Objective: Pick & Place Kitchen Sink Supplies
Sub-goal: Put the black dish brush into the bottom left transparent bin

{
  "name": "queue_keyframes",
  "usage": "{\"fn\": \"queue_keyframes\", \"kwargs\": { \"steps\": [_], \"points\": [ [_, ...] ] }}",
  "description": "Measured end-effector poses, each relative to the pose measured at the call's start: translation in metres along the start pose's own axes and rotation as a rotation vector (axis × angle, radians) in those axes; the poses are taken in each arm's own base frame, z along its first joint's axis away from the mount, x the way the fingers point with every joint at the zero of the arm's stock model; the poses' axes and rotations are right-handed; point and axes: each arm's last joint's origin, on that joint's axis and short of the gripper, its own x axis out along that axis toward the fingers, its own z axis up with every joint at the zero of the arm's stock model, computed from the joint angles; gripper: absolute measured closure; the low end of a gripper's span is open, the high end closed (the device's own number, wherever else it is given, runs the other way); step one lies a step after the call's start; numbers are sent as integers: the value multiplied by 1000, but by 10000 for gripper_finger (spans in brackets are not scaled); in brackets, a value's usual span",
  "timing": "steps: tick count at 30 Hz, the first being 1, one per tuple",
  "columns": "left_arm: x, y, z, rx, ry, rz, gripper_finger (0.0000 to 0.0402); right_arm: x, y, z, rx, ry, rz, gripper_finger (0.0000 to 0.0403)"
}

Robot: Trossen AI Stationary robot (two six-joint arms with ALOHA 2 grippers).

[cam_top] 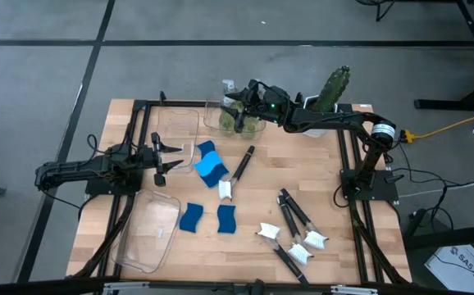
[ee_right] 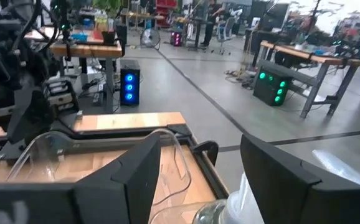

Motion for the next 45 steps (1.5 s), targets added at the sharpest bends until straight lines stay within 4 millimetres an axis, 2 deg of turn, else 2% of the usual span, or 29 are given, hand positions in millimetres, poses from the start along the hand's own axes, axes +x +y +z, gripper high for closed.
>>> {"fn": "queue_keyframes", "kwargs": {
  "steps": [8, 12, 15, 19, 24, 29, 32, 37, 42, 45],
  "points": [
    [0, 0, 0, 0, 0, 0, 224, 0, -6, 3, 5, -16, -134, 182],
    [0, 0, 0, 0, 0, 0, 222, 0, -5, 0, 61, 2, -128, 182],
    [0, 0, 0, 0, 0, 0, 222, -1, -3, 0, 71, 8, -55, 182],
    [0, 0, 0, 0, 0, 0, 224, 1, 23, 5, -59, 60, 82, 182],
    [0, 0, 0, 0, 0, 0, 222, -3, 74, 16, -255, 318, 210, 182],
    [0, 0, 0, 0, 0, 0, 223, -18, 117, 28, -310, 468, 372, 182],
    [0, 0, 0, 0, 0, 0, 223, -26, 135, 26, -340, 509, 437, 182],
    [0, 0, 0, 0, 0, 0, 222, -36, 146, 20, -370, 597, 489, 182],
    [0, 0, 0, 0, 0, 0, 223, -42, 146, 13, -478, 661, 547, 182],
    [0, 0, 0, 0, 0, -1, 222, -44, 146, 1, -543, 694, 584, 182]
  ]
}}
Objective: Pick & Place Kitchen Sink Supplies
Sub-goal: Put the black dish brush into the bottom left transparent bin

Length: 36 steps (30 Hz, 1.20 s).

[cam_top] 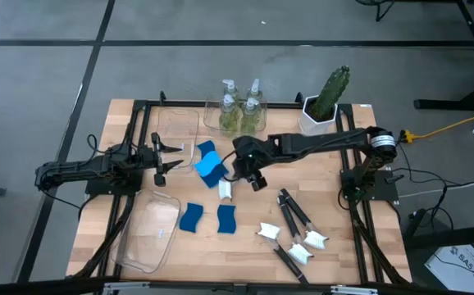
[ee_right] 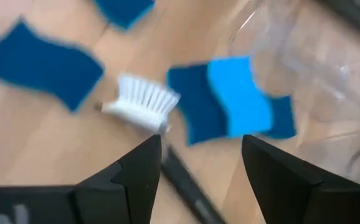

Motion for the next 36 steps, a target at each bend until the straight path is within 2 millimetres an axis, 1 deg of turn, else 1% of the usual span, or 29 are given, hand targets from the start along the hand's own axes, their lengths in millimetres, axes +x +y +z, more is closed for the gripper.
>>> {"fn": "queue_keyframes", "kwargs": {
  "steps": [2, 5, 8, 13, 16, 22, 24, 31, 36],
  "points": [
    [0, 0, 0, 0, -1, 0, 222, 9, 4, -7, -15, 26, 16, 182],
    [0, 0, 0, 0, 0, 0, 223, 21, 7, -13, -59, 29, -7, 182],
    [0, 0, 0, 0, 0, 0, 223, 30, 8, -15, -72, 52, -29, 182],
    [0, 0, 0, 0, 0, 0, 222, 43, 8, -18, -169, 97, -73, 182],
    [0, 0, 0, 0, 0, 0, 223, 43, 8, -18, -169, 96, -84, 182],
    [0, 0, 0, 0, 0, 0, 222, 43, 3, -11, -164, 27, -132, 182],
    [0, 0, 0, 0, 0, 0, 222, 43, 4, -10, -167, 18, -113, 182],
    [0, 0, 0, 0, 0, 0, 223, 43, 10, -20, -176, 106, -38, 182],
    [0, 0, 0, 0, 0, 0, 222, 57, 14, -27, -178, 150, -5, 182]
  ]
}}
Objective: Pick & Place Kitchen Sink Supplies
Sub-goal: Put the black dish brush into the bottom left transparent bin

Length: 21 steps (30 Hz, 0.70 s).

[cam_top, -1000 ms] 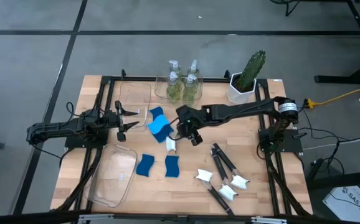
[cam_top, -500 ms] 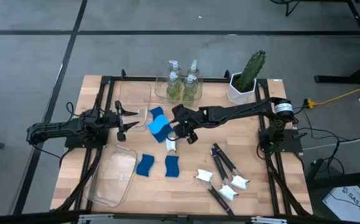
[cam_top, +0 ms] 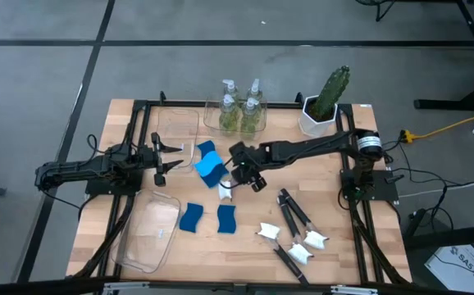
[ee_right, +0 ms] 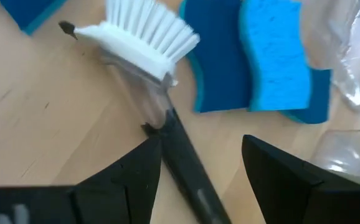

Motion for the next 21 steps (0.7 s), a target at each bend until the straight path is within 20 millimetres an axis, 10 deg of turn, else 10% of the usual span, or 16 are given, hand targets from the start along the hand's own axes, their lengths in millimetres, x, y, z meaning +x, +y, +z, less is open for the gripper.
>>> {"fn": "queue_keyframes", "kwargs": {
  "steps": [21],
  "points": [
    [0, 0, 0, 0, 0, 1, 222, 44, -6, -24, -2, 37, 68, 182]
  ]
}}
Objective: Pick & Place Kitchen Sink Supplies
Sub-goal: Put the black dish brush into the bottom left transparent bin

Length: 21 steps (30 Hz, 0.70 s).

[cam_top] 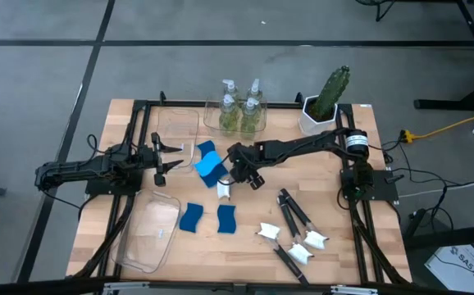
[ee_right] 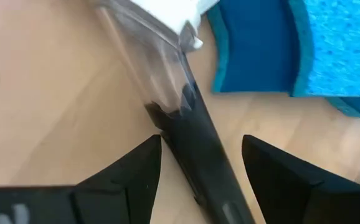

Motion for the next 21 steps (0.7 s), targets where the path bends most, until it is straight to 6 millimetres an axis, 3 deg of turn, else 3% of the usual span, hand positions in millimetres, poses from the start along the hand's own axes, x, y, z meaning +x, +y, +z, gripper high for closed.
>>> {"fn": "queue_keyframes", "kwargs": {
  "steps": [12, 16, 21],
  "points": [
    [0, 0, 0, 0, 0, 0, 222, -1, -1, 1, 97, -25, 29, 183],
    [0, 0, 0, 0, 0, 0, 223, -19, -11, 16, 260, -45, -19, 183],
    [0, 0, 0, 0, 0, 0, 223, -46, -16, 30, 396, -109, 81, 183]
  ]
}}
